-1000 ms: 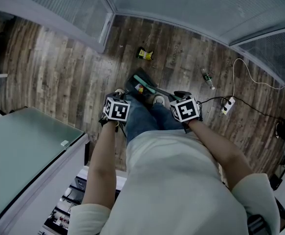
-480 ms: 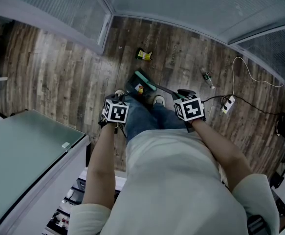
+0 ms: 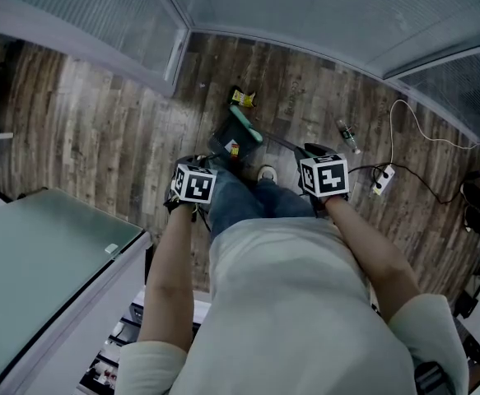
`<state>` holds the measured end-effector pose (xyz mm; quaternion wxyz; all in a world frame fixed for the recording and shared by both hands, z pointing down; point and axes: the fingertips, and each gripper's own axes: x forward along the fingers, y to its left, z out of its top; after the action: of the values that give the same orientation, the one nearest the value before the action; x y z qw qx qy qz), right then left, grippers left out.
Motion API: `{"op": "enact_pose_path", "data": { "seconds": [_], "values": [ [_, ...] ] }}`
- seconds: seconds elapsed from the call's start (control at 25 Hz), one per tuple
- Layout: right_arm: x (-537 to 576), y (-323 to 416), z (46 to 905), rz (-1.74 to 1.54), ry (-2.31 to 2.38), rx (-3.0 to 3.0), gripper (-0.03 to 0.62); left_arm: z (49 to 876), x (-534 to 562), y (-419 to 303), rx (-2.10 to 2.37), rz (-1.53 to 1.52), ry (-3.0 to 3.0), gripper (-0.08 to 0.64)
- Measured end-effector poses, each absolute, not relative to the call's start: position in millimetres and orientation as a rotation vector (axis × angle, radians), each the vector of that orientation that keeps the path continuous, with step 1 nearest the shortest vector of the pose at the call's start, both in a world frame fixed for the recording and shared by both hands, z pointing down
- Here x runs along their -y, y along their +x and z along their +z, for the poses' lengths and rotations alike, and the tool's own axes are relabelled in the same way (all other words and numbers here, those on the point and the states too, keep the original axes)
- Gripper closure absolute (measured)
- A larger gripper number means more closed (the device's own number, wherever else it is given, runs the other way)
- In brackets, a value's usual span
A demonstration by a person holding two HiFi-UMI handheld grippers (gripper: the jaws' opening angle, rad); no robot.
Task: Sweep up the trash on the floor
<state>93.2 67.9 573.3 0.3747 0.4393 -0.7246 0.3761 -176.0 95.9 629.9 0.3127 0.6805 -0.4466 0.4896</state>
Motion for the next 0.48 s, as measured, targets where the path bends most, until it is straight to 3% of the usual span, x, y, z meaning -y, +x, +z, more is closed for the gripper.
{"op": "enact_pose_path", "data": {
  "seconds": [0.48],
  "values": [
    [-1, 106, 563, 0.980, 1.276, 1.840, 0.491, 628, -66, -193, 1.205, 1.266, 1.763, 0.468]
  ]
}}
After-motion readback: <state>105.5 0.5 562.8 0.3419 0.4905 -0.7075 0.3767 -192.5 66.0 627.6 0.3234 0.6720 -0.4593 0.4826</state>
